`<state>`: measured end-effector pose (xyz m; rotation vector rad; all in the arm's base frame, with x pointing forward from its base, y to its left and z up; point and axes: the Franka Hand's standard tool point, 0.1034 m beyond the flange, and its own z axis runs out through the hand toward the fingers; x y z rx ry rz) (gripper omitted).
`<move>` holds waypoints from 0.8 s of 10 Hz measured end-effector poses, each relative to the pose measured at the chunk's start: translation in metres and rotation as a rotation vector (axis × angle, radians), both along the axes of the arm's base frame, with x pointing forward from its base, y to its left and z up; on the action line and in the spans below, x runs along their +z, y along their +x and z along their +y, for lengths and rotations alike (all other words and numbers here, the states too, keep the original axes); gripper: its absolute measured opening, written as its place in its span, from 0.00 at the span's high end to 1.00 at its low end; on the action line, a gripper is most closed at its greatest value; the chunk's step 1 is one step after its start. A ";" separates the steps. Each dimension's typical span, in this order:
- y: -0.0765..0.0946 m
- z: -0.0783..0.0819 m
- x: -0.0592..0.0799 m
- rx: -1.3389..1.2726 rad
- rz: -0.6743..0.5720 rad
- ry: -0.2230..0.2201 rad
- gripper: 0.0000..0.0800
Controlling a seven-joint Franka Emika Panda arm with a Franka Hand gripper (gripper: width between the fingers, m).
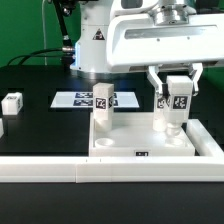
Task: Assemble square table
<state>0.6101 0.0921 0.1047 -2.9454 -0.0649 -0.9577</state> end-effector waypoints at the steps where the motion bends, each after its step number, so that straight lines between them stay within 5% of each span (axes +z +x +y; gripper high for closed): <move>1: -0.002 0.000 -0.002 0.003 0.013 -0.002 0.64; 8: -0.010 0.009 -0.014 0.021 0.034 -0.009 0.64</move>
Offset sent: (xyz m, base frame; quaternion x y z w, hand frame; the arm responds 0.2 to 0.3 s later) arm -0.0087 0.0027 -0.0043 -0.0054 0.0025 0.0020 1.0000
